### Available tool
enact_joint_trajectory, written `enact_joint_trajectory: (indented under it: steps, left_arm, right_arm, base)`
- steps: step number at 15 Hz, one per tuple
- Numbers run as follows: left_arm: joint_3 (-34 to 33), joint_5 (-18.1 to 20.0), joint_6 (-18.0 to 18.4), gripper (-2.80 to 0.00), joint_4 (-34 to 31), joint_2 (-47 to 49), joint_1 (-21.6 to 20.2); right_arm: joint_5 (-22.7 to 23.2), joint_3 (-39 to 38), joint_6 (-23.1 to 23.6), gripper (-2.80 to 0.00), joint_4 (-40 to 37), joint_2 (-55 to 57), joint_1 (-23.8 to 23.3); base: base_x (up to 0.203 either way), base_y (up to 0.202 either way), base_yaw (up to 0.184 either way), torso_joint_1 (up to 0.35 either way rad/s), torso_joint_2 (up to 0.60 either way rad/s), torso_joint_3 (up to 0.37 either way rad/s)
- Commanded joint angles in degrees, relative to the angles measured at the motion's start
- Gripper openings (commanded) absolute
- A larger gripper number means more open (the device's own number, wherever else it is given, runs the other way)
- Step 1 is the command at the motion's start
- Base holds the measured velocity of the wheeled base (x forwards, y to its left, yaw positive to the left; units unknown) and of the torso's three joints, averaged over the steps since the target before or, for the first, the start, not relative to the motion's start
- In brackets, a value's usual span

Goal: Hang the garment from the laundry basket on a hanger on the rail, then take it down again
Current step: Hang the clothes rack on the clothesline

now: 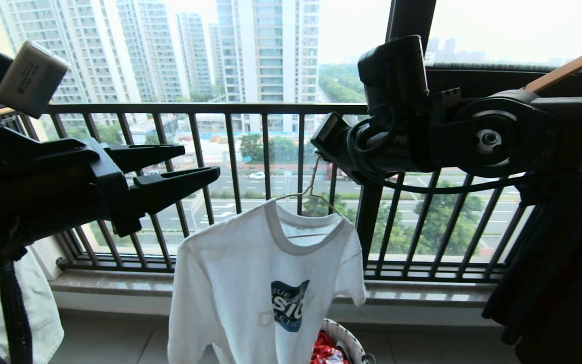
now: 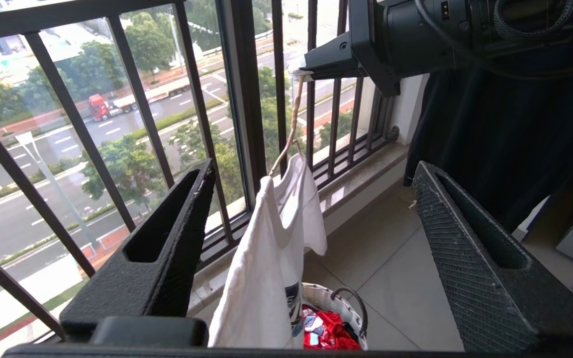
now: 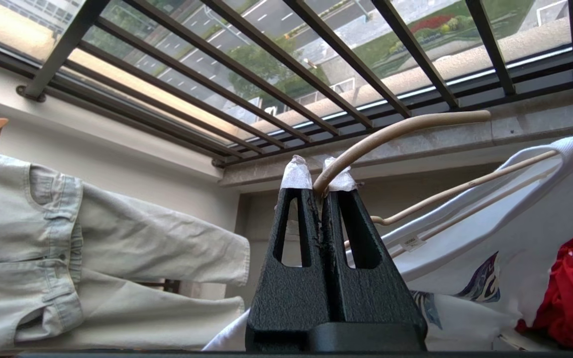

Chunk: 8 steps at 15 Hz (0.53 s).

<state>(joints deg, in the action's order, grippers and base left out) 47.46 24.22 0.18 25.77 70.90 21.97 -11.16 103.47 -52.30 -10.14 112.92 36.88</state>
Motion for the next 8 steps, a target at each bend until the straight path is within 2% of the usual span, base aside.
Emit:
enact_joint_trajectory:
  steps: [1,3,4,8]
  left_arm:
    - [0.0,0.0,0.5,0.0,0.3,3.1,-0.2]
    - [0.2,0.0,0.8,0.0,0.3,4.5,-1.5]
    - [0.3,0.0,0.8,-2.8,0.3,5.0,-2.1]
    - [1.0,0.1,0.9,-2.8,0.0,6.4,-2.4]
  right_arm:
    - [-0.3,-0.2,0.2,-2.8,-0.1,0.3,0.0]
    - [-0.4,-0.3,0.3,-2.8,-0.1,0.2,-0.1]
    - [-0.4,-0.3,0.3,-2.8,-0.1,0.2,0.0]
    - [-0.4,-0.3,0.4,-2.8,-0.1,0.1,-0.1]
  base:
    - [0.0,0.0,0.0,0.0,0.0,0.0]
    - [0.0,0.0,0.0,0.0,0.0,0.0]
    - [0.0,0.0,0.0,0.0,0.0,0.0]
    - [0.0,0.0,0.0,0.0,0.0,0.0]
